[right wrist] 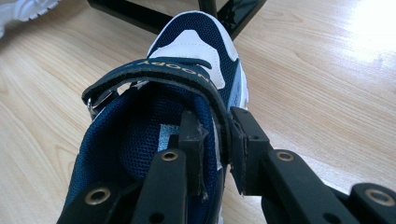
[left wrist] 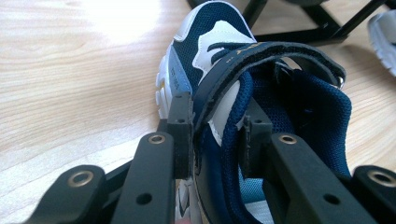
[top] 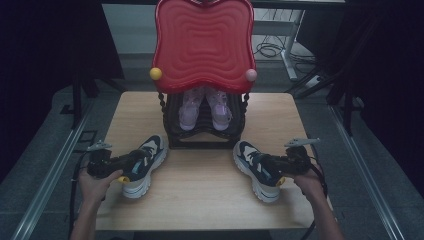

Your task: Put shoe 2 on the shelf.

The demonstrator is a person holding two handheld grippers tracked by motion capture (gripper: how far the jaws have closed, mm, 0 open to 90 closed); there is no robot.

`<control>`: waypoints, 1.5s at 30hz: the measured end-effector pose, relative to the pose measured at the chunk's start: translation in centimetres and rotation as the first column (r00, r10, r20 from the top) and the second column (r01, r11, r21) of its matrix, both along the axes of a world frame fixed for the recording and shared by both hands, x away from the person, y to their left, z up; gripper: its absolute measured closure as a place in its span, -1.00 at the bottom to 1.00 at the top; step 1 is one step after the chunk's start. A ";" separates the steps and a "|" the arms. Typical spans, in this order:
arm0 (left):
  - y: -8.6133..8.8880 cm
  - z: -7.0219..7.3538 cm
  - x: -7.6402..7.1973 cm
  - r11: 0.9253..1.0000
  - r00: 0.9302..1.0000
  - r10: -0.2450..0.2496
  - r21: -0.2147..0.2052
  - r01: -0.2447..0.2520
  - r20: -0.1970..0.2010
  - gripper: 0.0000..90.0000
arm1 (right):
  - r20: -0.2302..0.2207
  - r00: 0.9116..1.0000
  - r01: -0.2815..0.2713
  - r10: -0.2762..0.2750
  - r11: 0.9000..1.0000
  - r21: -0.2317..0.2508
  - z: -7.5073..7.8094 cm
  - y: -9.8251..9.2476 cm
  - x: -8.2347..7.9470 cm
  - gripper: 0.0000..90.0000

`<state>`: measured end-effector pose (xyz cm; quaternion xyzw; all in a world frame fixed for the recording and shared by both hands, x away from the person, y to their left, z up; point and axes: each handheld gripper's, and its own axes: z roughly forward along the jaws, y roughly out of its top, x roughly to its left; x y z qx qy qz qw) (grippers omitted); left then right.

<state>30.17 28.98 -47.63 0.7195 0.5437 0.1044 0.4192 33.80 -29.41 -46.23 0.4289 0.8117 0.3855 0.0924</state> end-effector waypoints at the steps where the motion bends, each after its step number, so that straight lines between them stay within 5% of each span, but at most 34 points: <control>1: 0.0 0.1 -0.2 1.000 1.000 -0.001 -0.009 0.002 0.008 0.58 | 0.004 1.000 0.001 -0.001 1.000 0.012 0.0 -0.1 -0.2 0.69; 9: 0.1 0.8 -1.1 0.998 0.999 -0.003 -0.061 0.005 0.046 0.58 | 0.046 0.999 0.019 -0.025 0.992 0.125 0.0 -1.1 -1.6 0.69; 16: 0.6 1.3 -1.8 0.992 0.996 0.015 -0.125 -0.005 0.085 0.58 | 0.111 0.992 0.035 -0.064 0.970 0.241 0.0 -2.3 -2.9 0.68; 25: 1.2 2.3 -2.9 0.981 0.984 0.064 -0.190 -0.031 0.169 0.58 | 0.156 0.977 0.075 -0.144 0.922 0.380 0.1 -3.9 -3.5 0.68; 36: 2.3 3.3 -3.1 0.955 0.968 0.103 -0.296 -0.032 0.228 0.58 | 0.200 0.953 0.104 -0.229 0.864 0.492 0.5 -5.2 -3.2 0.69; 45: 2.2 4.1 -2.5 0.953 0.962 0.110 -0.301 -0.031 0.249 0.58 | 0.212 0.935 0.126 -0.285 0.825 0.551 1.7 -5.6 -2.7 0.69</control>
